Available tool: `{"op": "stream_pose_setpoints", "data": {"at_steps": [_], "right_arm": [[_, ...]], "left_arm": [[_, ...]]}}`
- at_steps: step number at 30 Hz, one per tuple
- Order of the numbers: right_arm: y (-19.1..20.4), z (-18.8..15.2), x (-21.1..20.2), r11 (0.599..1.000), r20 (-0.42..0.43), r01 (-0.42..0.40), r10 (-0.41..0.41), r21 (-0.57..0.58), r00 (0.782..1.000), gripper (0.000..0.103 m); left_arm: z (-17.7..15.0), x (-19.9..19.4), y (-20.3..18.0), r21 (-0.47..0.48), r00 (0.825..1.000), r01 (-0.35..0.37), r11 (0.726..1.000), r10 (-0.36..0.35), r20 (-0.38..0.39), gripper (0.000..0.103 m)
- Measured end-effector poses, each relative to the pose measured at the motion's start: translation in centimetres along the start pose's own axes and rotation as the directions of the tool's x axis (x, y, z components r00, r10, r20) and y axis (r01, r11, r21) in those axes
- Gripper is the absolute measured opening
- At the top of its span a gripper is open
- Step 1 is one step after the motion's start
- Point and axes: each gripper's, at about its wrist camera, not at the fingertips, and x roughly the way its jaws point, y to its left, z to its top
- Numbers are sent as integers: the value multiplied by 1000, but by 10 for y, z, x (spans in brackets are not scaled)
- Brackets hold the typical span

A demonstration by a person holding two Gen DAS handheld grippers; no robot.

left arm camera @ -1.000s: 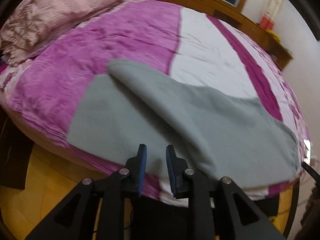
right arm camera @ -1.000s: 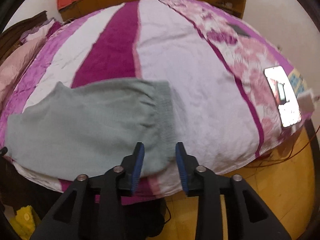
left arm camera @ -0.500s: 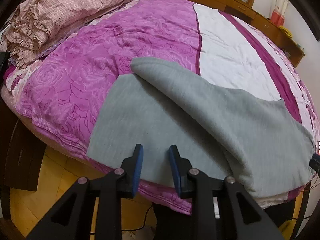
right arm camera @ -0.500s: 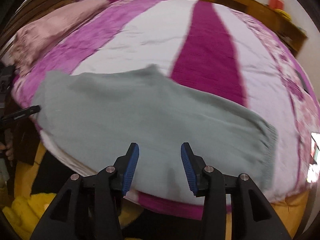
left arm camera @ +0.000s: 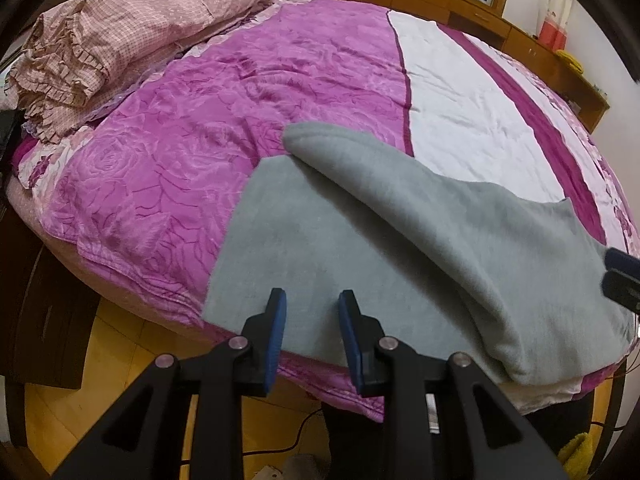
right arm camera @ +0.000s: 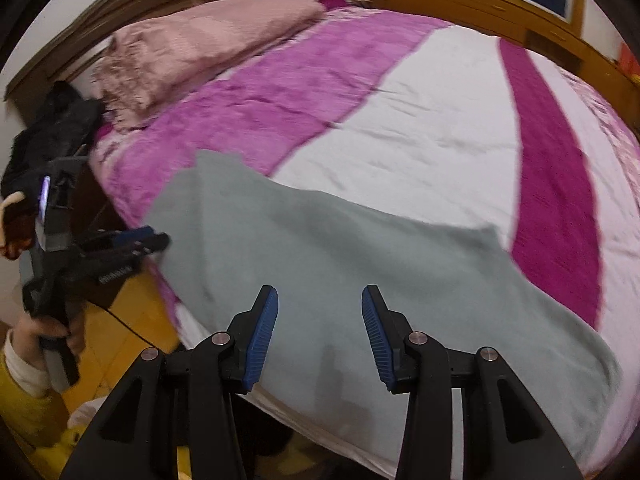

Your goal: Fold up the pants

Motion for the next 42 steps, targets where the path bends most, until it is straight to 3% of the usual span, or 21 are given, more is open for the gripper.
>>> {"op": "stream_pose_setpoints", "data": {"at_steps": [4,11,13,14,17,18,23,26,33,37,42], "right_arm": [[28,10,27,997,-16,-72,71,-38,997,37],[58,17,79,991,-75,-106,100,-82,992,37],[59,17,90,991,-88,-108,101,-79,991,34],[58,18,93,992,-89,-108,101,-72,991,26],[45,18,96,993,-71,-121,120,-3,990,6],[38,18,94,991,-62,-134,136,30,989,5],[-6,18,68,954,51,-200,193,222,980,4],[-38,12,54,931,98,-184,161,316,982,4],[-94,-12,61,871,50,-99,85,481,995,4],[-114,-26,62,831,34,-113,112,545,993,4],[-130,-40,40,823,35,-117,117,556,993,5]], "left_arm": [[-1,-3,9,-24,1000,6,1000,-6,6,28],[-2,-7,19,-46,1000,16,999,-15,18,28],[-2,-7,20,-54,1000,22,998,-21,20,28],[-1,-6,21,-58,999,26,998,-24,20,28],[1,-6,19,-59,999,39,998,-37,25,28],[2,-6,17,-55,999,43,998,-42,27,28],[10,-7,5,-35,995,80,996,-78,54,28],[20,-5,-8,-13,992,105,994,-103,79,28],[43,3,-52,53,973,201,978,-205,105,28],[50,2,-80,103,959,254,962,-264,103,28],[65,7,-112,148,943,308,940,-322,86,28]]}}
